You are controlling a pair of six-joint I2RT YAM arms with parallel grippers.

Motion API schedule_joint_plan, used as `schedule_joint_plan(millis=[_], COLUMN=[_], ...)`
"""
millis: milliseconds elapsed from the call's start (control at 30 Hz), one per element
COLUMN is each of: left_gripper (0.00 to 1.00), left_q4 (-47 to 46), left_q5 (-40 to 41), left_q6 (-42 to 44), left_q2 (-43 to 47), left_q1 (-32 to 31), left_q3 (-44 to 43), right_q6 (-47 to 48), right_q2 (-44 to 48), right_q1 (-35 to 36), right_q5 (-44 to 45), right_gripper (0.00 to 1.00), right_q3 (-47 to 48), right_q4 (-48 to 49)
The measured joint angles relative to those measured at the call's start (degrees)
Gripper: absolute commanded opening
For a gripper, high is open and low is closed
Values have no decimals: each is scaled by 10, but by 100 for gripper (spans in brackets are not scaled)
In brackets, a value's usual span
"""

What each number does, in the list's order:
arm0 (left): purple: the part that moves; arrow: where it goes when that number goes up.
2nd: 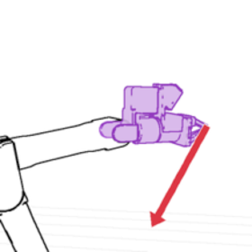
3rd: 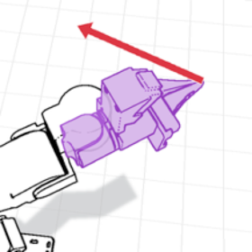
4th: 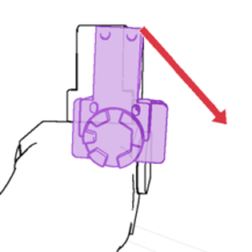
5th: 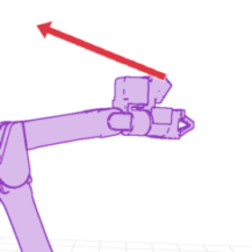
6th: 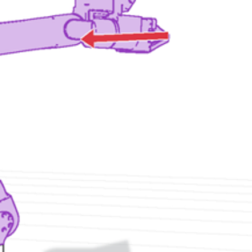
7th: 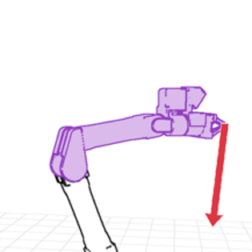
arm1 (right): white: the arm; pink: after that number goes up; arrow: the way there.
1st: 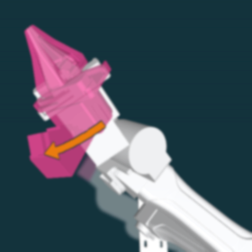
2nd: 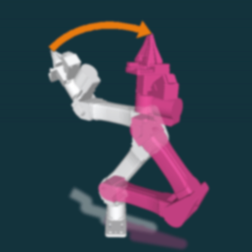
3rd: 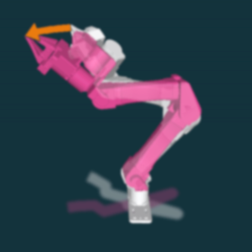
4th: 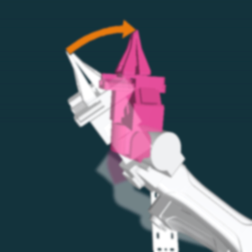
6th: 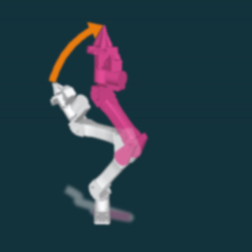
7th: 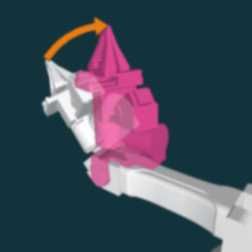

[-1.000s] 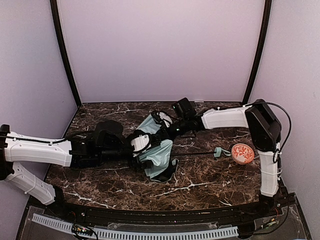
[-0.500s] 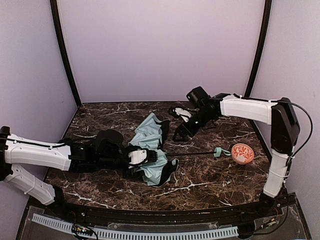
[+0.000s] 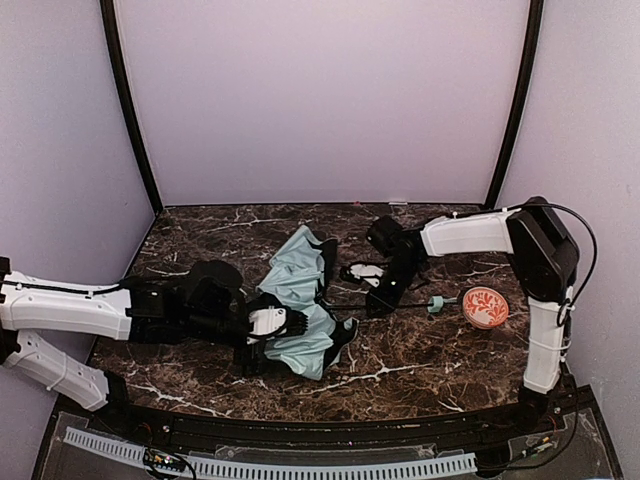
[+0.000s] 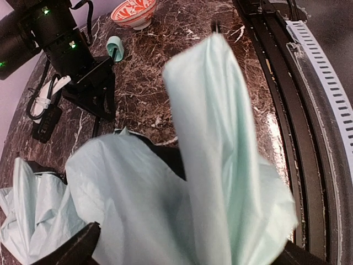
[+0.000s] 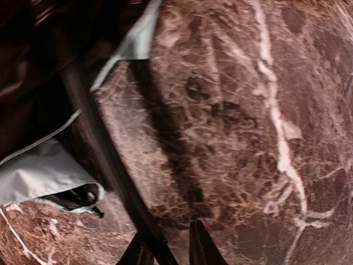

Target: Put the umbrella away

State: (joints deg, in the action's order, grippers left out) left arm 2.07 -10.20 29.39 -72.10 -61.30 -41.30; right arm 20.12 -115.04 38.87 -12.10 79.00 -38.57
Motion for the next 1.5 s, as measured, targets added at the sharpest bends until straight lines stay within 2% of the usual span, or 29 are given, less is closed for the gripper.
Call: schedule_joint_plan(millis=[67, 133, 267, 400, 500, 667, 867, 967, 1067, 1167, 1300, 1500], left_gripper=[99, 99, 99, 99, 97, 96, 96, 96, 96, 96, 97, 93], left_q4=[32, 56, 79, 72, 54, 30, -15, -42, -55, -63, -56, -14], left_q5=[-3, -6, -3, 21, 53, 116, 160, 172, 185, 193, 204, 203], left_q6=[3, 6, 10, 13, 13, 12, 12, 8, 3, -2, -4, -3], left_q2=[24, 56, 140, 210, 224, 188, 170, 170, 170, 171, 176, 144], left_q1=[0, 0, 0, 0, 0, 0, 1, 7, 14, 20, 23, 23], left_q3=[-11, -24, -33, -29, -22, -20, 9, 30, 43, 54, 67, 68], right_q6=[19, 23, 30, 59, 93, 205, 421, 507, 535, 504, 414, 241], right_q2=[7, 17, 42, 76, 93, 108, 111, 125, 147, 156, 156, 159], right_q1=[6, 13, 16, 7, -9, -47, -67, -49, -3, 57, 125, 159], right_q5=[6, 15, 87, 190, 268, 423, 594, 642, 661, 645, 560, 344], right_gripper=[0, 0, 0, 0, 0, 0, 0, 0, 0, 0, 0, 0], right_q3=[-13, -27, -53, -55, -36, 10, 51, 28, -47, -132, -217, -242], right_q4=[9, 20, 58, 88, 130, 282, 539, 658, 726, 700, 550, 339])
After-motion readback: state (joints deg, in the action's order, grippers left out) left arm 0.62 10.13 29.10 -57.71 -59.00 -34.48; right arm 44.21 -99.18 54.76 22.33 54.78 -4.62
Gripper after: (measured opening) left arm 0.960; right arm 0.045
